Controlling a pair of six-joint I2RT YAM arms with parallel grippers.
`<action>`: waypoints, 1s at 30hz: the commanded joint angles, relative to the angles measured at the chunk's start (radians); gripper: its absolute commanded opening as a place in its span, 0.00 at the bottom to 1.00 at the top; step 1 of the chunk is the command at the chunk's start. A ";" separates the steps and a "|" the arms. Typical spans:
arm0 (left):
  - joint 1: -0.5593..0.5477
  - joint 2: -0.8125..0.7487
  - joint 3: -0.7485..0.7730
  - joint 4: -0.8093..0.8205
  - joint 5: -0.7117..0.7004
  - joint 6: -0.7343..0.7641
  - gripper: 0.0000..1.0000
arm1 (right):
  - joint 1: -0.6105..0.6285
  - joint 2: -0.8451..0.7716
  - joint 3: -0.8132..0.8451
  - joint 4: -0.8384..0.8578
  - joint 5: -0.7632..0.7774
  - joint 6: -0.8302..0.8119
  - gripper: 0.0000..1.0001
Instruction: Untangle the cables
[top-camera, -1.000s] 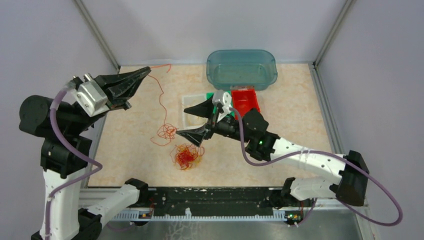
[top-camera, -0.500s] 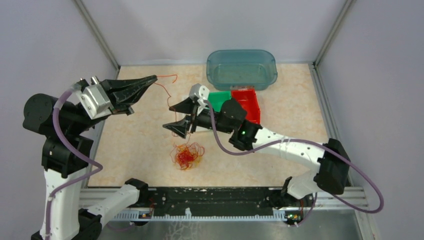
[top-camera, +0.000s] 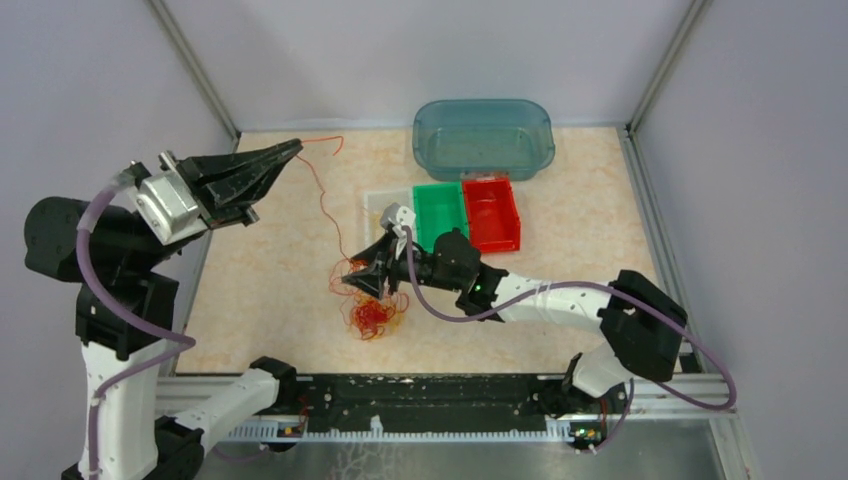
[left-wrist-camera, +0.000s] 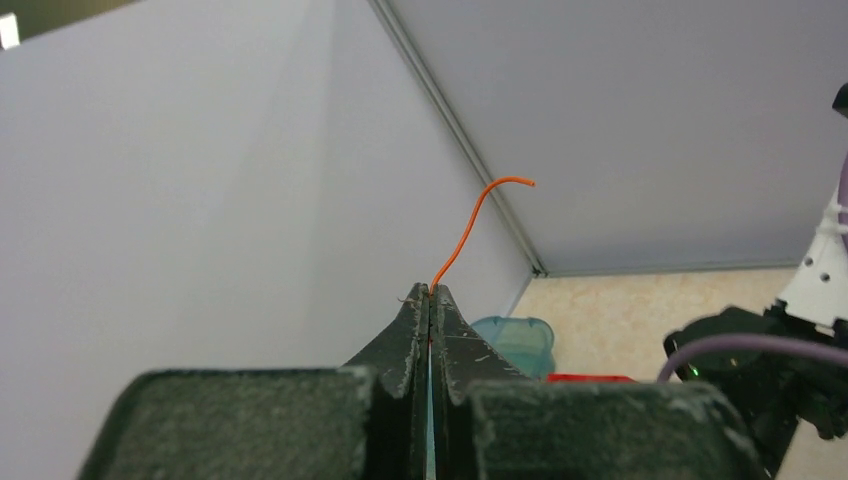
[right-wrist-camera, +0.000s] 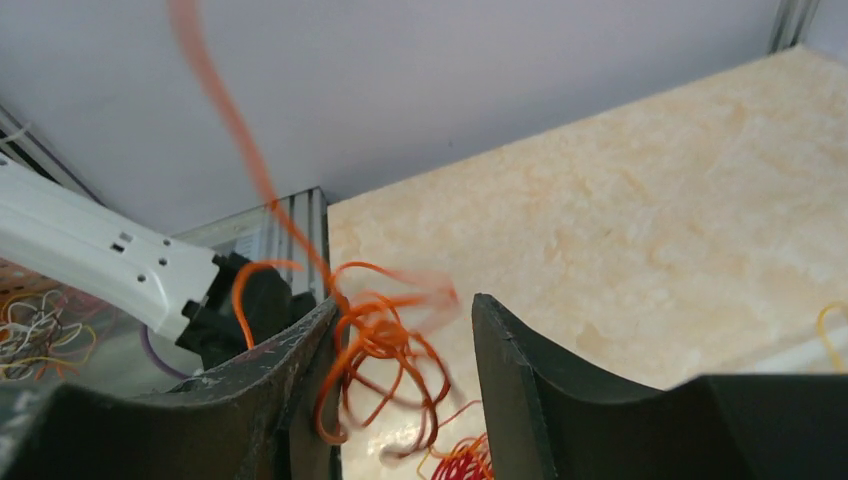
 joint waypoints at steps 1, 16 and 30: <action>-0.003 0.012 0.066 0.080 -0.026 -0.009 0.00 | -0.003 0.036 -0.083 0.182 -0.010 0.100 0.49; -0.003 0.029 0.111 0.138 -0.080 -0.014 0.00 | -0.003 -0.007 -0.176 0.210 0.054 0.107 0.36; -0.003 0.032 0.112 0.142 -0.073 -0.021 0.00 | -0.004 -0.110 -0.239 0.185 0.114 0.084 0.52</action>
